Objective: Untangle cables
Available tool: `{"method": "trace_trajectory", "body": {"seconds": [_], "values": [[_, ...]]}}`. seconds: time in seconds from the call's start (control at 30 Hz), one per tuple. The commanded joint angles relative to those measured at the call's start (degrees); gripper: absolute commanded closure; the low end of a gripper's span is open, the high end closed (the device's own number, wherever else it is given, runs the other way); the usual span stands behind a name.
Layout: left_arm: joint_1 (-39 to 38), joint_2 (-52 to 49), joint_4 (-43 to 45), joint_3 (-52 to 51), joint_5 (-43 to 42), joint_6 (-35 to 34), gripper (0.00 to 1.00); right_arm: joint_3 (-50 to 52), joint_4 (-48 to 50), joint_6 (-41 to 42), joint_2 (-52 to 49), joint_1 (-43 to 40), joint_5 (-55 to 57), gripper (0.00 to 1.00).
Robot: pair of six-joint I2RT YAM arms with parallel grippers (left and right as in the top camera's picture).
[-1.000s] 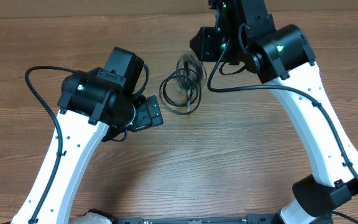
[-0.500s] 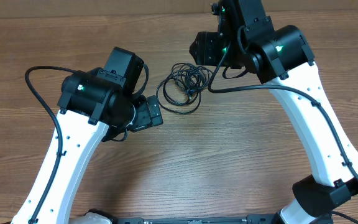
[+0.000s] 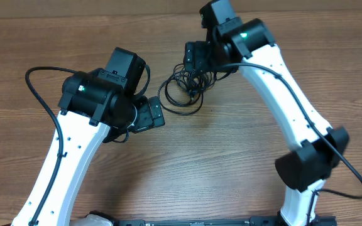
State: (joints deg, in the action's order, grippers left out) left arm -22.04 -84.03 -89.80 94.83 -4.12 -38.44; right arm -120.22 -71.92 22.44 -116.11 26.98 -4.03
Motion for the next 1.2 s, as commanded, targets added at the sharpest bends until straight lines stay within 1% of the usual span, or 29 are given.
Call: {"method": "trace_trajectory", "body": {"seconds": [0.0, 0.07, 0.13, 0.23, 0.3, 0.5, 0.67, 0.73, 0.83, 0.93, 1.13, 1.17], "values": [[-0.1, 0.0, 0.1, -0.1, 0.1, 1.2, 0.01, 0.3, 0.2, 0.0, -3.8, -0.4, 0.6, 0.10], [-0.1, 0.0, 0.1, -0.1, 0.1, 1.2, 0.00, 0.3, 0.3, 0.0, -5.6, -0.4, 1.0, 0.11], [-0.1, 0.0, 0.1, -0.1, 0.1, 1.2, 0.00, 0.3, 0.5, 0.0, -7.1, -0.4, 1.5, 0.16], [-0.1, 0.0, 0.1, -0.1, 0.3, 1.2, 0.00, 0.3, 0.8, 0.0, -9.4, -0.5, 1.4, 0.27], [-0.1, 0.0, 0.1, -0.1, 0.3, 1.2, 0.00, 0.3, 0.7, 0.0, -10.9, -0.5, 1.2, 0.32], [-0.1, 0.0, 0.7, -0.1, 0.3, 1.2, 0.00, 0.3, 0.2, 0.0, -14.9, -0.4, -2.1, 0.33], [-0.1, 0.0, 0.7, -0.1, 0.3, 1.2, 0.01, 0.3, 0.3, 0.0, -16.8, -0.4, -2.0, 0.33], [-0.1, 0.0, 0.7, -0.1, 0.3, 1.2, 0.00, 0.3, 0.6, 0.0, -17.1, -0.4, -2.0, 0.39], [-0.1, 0.0, 0.7, -0.1, 0.3, 1.2, 0.01, 0.3, 0.9, 0.0, -17.1, -0.4, -2.0, 0.46], [-0.1, 0.0, 0.7, -0.1, 0.3, 1.2, 0.00, 0.3, 0.9, 0.0, -17.3, -0.3, -2.0, 0.49], [-0.1, 0.0, 0.7, -0.1, 0.3, 1.2, 0.00, 0.3, 0.6, 0.0, -18.5, 0.0, -0.9, 0.49], [-0.1, 0.0, 0.6, -0.1, 0.3, 1.2, 0.01, 0.3, 0.4, 0.0, -18.6, 0.0, 0.5, 0.51]]}}
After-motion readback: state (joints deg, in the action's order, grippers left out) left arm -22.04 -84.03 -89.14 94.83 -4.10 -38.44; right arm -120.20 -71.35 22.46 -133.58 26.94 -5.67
